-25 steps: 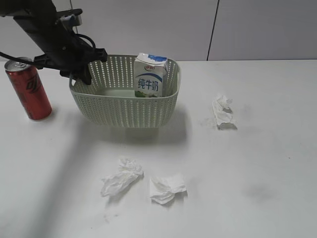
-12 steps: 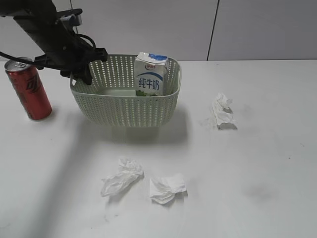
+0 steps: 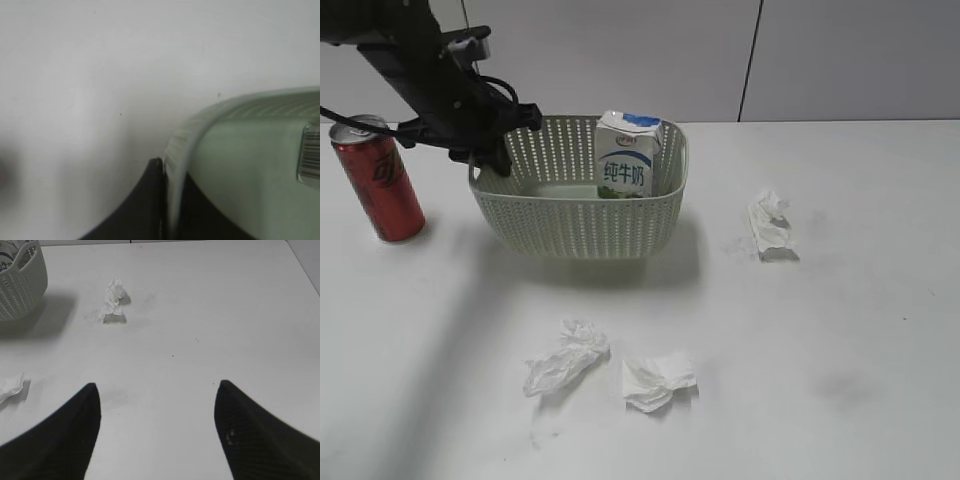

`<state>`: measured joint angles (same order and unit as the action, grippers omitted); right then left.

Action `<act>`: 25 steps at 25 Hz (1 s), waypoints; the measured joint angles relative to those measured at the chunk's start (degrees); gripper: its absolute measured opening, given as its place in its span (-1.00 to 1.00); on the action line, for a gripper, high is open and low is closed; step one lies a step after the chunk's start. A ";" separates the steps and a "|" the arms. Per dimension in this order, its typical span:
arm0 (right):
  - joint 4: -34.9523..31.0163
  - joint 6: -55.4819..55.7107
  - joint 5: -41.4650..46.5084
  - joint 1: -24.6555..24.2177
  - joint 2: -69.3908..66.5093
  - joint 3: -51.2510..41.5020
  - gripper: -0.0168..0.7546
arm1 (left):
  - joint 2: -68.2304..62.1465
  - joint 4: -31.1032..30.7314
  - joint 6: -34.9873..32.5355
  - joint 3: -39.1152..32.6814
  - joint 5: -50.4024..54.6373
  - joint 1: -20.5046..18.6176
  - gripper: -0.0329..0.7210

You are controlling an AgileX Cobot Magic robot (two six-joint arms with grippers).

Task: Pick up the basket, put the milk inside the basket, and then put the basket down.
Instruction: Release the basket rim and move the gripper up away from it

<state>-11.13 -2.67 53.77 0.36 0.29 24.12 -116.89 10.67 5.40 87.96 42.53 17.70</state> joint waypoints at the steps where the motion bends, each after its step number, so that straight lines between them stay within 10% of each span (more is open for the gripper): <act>1: -0.05 0.00 0.00 0.00 0.00 0.00 0.44 | -0.69 0.20 0.00 0.00 -0.05 0.00 -0.91; 9: -0.05 0.00 0.00 0.00 0.00 0.00 0.44 | -4.58 1.20 0.11 0.00 -2.16 0.00 -0.78; 17: -0.11 0.06 0.00 0.00 0.00 0.00 0.44 | -4.08 2.22 0.27 0.13 -0.50 0.00 0.70; 25: -0.11 0.06 0.00 0.00 0.00 0.00 0.44 | 7.46 1.42 -0.82 0.13 8.23 0.00 0.76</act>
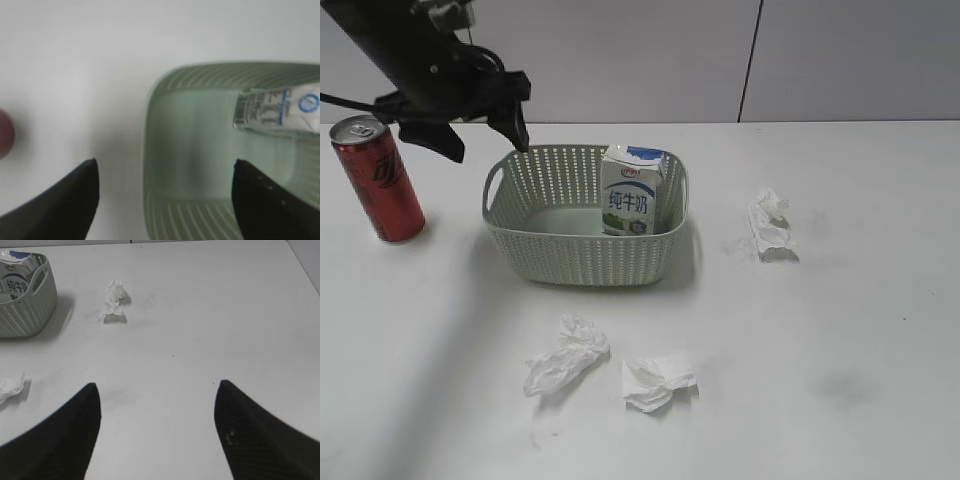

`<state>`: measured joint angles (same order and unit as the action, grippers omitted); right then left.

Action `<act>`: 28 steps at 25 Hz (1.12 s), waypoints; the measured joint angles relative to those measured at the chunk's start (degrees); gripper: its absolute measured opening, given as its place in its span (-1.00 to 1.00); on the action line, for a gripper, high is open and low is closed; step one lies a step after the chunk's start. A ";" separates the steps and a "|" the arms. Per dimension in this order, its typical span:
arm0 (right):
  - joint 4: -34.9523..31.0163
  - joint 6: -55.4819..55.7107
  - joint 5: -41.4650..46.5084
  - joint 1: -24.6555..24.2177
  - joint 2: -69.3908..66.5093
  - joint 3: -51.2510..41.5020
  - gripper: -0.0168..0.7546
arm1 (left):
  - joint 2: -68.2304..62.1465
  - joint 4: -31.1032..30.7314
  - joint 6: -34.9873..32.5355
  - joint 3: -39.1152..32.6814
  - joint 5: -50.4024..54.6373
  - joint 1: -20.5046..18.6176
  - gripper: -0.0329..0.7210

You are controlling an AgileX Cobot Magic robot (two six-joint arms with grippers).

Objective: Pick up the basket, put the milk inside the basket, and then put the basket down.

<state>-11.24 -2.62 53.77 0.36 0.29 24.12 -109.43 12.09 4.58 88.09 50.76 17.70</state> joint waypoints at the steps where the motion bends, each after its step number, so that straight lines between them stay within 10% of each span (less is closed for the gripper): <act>1: 0.00 0.00 0.00 0.00 0.00 0.00 0.44 | 2.03 -0.05 -0.76 0.00 2.47 0.00 0.76; 8: 0.00 0.00 0.00 0.00 0.00 0.00 0.44 | 16.12 -2.87 -6.26 -3.06 16.79 0.00 0.68; 28: 0.00 0.00 0.00 0.00 0.00 0.00 0.44 | 80.58 -6.11 -6.59 -56.55 10.03 0.00 0.65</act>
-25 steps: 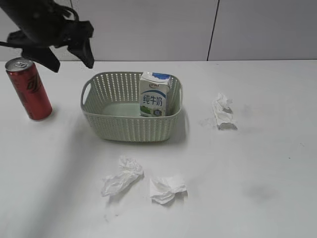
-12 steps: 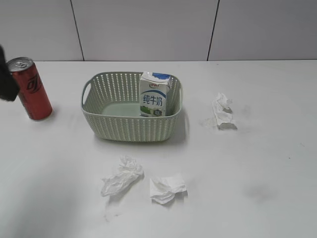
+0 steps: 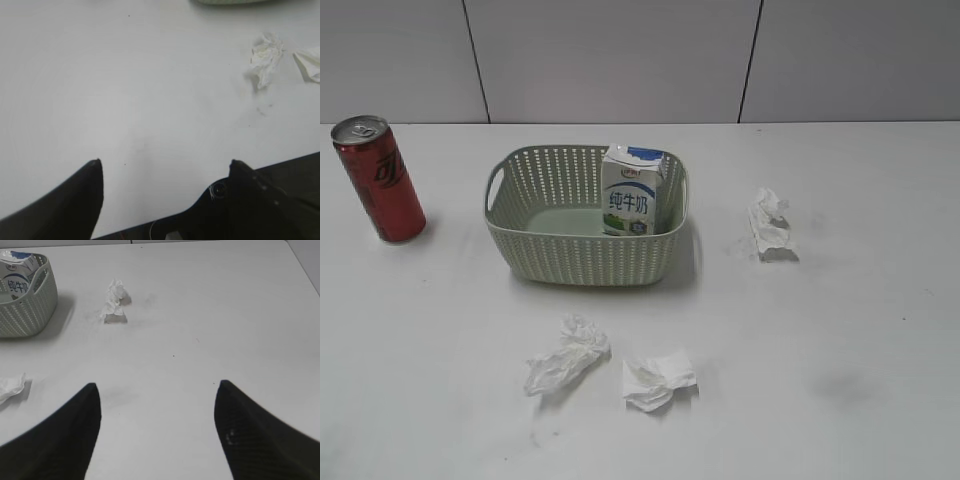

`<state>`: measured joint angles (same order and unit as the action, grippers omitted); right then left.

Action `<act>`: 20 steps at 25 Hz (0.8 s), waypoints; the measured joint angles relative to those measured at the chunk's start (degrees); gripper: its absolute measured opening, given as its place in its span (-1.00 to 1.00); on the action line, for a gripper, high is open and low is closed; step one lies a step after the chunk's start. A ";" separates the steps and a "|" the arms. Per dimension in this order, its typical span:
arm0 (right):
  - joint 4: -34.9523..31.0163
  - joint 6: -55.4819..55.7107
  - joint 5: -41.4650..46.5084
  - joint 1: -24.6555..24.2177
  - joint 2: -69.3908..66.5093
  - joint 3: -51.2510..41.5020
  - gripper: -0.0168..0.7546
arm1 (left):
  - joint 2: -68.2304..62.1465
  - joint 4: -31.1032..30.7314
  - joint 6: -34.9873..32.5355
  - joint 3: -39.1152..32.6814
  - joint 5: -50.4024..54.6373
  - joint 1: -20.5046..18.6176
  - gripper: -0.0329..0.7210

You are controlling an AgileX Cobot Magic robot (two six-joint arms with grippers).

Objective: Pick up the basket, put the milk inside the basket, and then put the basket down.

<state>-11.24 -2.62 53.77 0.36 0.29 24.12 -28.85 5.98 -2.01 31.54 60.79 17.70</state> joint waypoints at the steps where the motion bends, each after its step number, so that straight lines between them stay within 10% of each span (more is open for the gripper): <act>1: 0.00 0.00 0.00 0.00 0.00 0.00 0.44 | 3.16 0.00 -0.02 -0.81 -0.13 0.00 0.65; 20: 0.00 0.07 0.00 0.00 0.00 0.00 0.44 | 14.21 -1.42 -2.82 -2.20 -0.60 0.00 0.65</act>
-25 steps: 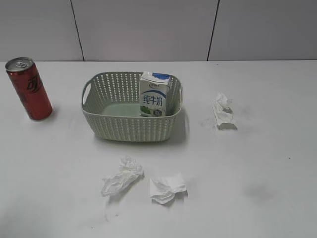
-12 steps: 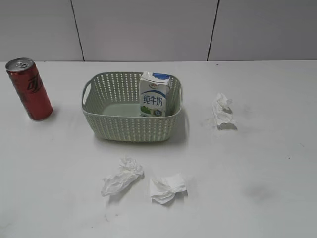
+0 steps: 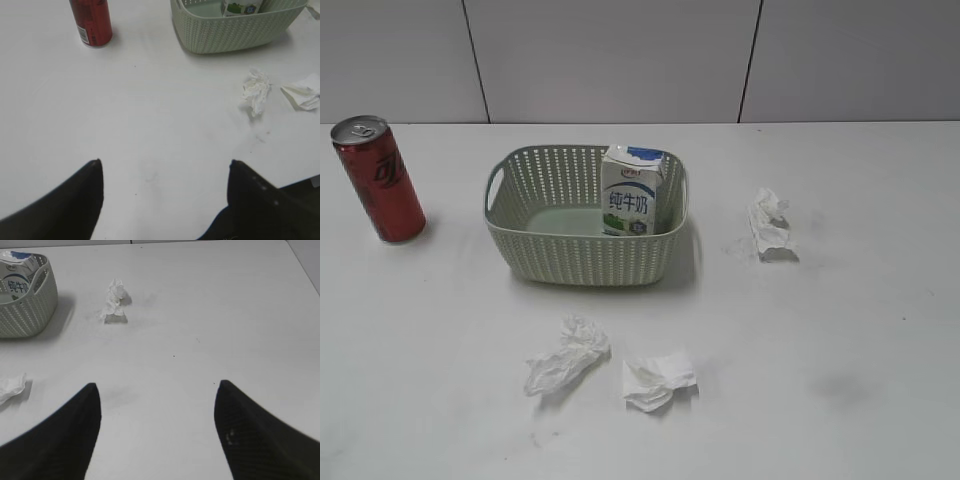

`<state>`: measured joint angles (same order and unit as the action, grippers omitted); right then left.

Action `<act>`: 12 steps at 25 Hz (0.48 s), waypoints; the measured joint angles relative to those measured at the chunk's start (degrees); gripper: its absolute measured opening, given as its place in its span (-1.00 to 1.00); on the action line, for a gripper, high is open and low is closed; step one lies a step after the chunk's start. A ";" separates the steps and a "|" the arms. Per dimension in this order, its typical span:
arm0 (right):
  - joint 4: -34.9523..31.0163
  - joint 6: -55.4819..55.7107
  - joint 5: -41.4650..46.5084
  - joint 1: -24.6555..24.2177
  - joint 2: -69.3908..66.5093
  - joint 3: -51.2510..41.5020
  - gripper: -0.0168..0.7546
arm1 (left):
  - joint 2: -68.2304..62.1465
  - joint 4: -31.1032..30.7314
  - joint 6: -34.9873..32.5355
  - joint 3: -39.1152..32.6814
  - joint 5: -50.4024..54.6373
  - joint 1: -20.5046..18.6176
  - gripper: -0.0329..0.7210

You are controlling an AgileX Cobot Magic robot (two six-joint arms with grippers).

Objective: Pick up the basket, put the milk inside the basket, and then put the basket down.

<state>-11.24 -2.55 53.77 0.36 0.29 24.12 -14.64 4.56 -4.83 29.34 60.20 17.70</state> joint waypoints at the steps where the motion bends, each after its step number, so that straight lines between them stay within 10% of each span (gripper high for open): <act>1: 0.00 0.00 0.00 0.00 0.00 0.00 0.44 | 0.07 0.00 0.00 0.00 -0.08 0.00 0.65; 12: 0.00 0.10 0.00 0.00 0.00 0.00 0.44 | 9.23 0.00 0.00 -0.02 -0.06 -13.13 0.62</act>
<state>-11.24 -2.45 53.77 0.36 0.29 24.12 -5.41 4.56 -4.83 29.32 60.13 4.57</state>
